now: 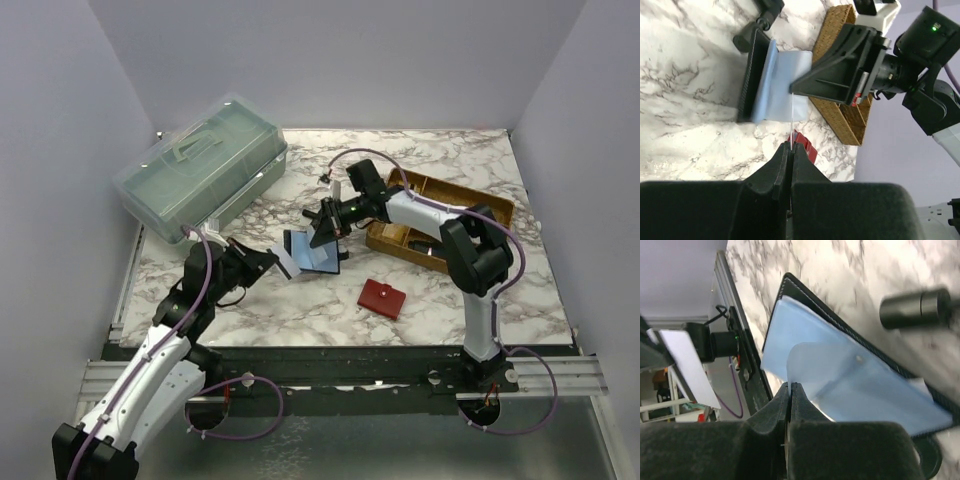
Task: Take the credit cards out of the card holder
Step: Place the card holder at the center of the board.
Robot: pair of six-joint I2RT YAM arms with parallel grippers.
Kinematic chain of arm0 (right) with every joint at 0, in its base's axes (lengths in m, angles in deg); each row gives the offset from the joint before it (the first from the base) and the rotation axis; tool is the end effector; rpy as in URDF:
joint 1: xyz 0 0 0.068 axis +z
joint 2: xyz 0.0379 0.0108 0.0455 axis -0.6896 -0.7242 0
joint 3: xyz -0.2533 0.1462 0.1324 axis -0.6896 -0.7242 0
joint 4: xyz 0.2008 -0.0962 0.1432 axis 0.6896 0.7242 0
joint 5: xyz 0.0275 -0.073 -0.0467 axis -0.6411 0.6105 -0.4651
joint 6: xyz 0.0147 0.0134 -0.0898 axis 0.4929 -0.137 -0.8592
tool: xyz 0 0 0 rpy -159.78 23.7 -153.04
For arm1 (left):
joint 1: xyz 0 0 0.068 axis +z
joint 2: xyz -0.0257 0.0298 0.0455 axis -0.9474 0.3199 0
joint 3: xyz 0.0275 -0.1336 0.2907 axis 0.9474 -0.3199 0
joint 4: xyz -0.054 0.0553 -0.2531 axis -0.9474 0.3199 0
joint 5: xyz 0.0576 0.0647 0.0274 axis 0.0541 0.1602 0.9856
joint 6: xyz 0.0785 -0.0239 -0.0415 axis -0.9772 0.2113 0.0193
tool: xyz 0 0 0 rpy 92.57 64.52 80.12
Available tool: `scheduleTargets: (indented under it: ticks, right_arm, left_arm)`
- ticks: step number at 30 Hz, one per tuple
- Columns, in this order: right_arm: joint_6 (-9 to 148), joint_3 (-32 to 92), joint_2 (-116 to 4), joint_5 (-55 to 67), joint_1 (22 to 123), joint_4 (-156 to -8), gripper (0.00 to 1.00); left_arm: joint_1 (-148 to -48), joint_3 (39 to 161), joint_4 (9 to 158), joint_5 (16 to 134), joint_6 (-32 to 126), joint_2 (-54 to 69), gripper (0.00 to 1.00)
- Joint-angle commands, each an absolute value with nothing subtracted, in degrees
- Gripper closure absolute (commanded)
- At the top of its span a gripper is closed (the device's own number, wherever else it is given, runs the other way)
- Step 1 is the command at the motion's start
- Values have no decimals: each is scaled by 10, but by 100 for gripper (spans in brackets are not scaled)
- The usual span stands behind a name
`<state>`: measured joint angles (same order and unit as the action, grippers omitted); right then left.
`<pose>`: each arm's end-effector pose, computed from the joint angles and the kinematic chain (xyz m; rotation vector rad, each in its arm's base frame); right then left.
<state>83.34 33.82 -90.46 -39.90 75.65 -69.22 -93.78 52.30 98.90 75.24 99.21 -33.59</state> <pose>0.3630 0.3060 0.2049 -0.7126 2.4340 1.5398 0.1431 -0.0717 0.2472 -0.6651 2.0361 -1.0870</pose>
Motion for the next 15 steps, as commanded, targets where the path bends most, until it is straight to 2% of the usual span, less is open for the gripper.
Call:
scheduleTargets:
  ticks: [1,5,9,15]
  right_arm:
    - [775,425,-971,-393,786,-599,97]
    - [745,445,-986,-405,796,-579,79]
    - [676,453,-951,-381,792,-543,60]
    - [572,405,-844,-427,734,-509,48]
  left_arm:
    - [-933,609,1061,799,923,-302,100]
    - [-933,643,1077,796,903,-290,100]
    - [-933,638,1065,770,906,-294,100]
    - [-934,604,962,657,903,-289,100]
